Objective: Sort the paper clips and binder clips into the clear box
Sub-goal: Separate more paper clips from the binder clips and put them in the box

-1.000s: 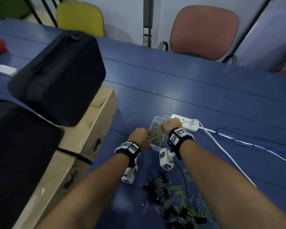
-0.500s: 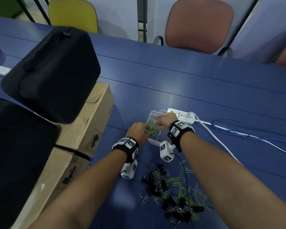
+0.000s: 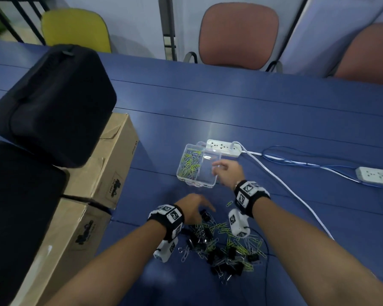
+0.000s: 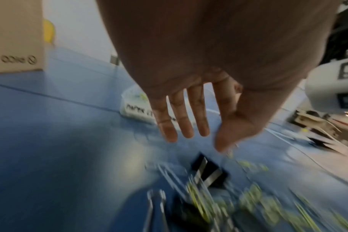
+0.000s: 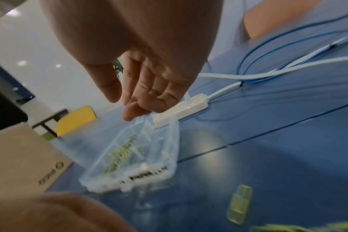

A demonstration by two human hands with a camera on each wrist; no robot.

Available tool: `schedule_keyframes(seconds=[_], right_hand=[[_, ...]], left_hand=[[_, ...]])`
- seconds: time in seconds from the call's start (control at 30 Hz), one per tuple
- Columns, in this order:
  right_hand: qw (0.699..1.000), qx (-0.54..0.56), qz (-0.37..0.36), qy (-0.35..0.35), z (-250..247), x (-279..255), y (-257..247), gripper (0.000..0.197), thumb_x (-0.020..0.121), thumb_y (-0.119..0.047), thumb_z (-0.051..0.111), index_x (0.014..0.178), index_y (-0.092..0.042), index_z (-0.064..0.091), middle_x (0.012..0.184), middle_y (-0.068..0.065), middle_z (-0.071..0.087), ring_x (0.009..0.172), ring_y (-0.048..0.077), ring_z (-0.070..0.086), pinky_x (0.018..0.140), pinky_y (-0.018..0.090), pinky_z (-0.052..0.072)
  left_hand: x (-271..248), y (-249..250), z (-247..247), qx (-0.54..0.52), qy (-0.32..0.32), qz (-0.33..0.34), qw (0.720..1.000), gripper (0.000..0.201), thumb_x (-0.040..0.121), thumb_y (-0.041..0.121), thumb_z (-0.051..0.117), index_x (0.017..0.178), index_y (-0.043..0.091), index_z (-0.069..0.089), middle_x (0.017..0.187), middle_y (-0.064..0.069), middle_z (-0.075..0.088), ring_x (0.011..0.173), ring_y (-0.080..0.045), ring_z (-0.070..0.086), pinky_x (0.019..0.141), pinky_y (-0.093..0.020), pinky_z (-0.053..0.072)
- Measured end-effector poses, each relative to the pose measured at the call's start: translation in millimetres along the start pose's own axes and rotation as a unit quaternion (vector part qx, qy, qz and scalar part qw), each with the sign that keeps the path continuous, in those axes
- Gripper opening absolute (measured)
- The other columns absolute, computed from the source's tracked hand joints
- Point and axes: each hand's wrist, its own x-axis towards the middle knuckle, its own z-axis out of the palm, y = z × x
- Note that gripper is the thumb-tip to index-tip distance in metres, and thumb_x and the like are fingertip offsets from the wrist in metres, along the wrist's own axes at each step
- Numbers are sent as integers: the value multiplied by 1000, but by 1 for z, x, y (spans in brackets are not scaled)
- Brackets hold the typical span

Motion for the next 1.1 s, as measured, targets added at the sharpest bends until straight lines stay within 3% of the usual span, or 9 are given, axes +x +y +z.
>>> schedule_keyframes(seconds=[0.1,0.27,0.4,0.53,0.67,0.83,0.93,1.0,1.1], right_hand=[[999,-34,-12,-7,-13,-31,47,11,81,-21,69,84,-31,71,77,-2,74,65,12,63,64,28,52],[995,-77,-14,58,-23,-89,106,16,89,-18,62,98,-25,73,89,-4,73,80,12,65,78,30,55],[986,-156,-34,56,-24,-128,141,26,95,-21,52,117,-26,65,100,-5,66,91,16,61,83,34,53],[974,-205,-59,71,-28,-149,170,35,95,-21,51,129,-25,58,106,-5,61,106,20,54,88,32,47],[972,-211,-58,81,-30,-165,180,40,95,-20,52,135,-23,53,113,-2,60,113,19,49,91,27,43],[976,-195,-36,88,-28,-172,185,41,95,-19,51,136,-23,53,117,-1,60,115,20,49,97,31,43],[977,-194,-34,86,-26,-173,186,39,95,-19,51,134,-22,54,121,-1,59,117,19,49,99,32,44],[977,-193,-32,85,-26,-173,185,38,95,-18,51,132,-22,56,122,-2,59,118,18,49,99,31,43],[976,-193,-33,91,-27,-175,185,34,94,-17,52,127,-21,60,120,-1,60,116,19,50,96,31,44]], left_hand=[[-1,2,25,-15,23,-18,999,24,81,17,71,103,25,76,110,4,72,100,-15,65,90,-31,52],[-5,-3,28,-82,186,-63,977,12,85,14,69,90,19,80,91,0,77,85,-17,69,84,-31,55],[-12,-24,17,-194,299,-131,925,9,82,12,75,86,19,80,83,1,77,78,-10,70,77,-23,55],[-22,-47,12,-311,369,-201,853,11,79,9,77,82,19,79,79,0,76,77,-10,71,84,-23,54],[-32,-59,15,-415,378,-239,792,15,82,5,73,82,20,78,83,-8,76,76,-18,72,75,-31,60],[-36,-47,20,-522,344,-217,749,14,85,0,69,96,6,74,90,-12,74,80,-21,72,64,-21,58],[-36,-45,20,-583,317,-224,714,10,86,-2,66,94,2,71,88,-17,73,76,-28,68,67,-31,60],[-37,-45,20,-589,308,-229,711,10,86,-6,65,92,0,70,85,-19,72,73,-29,68,64,-33,61],[-42,-46,22,-544,320,-240,737,14,84,-11,62,81,1,70,77,-18,70,60,-25,65,53,-29,58]])
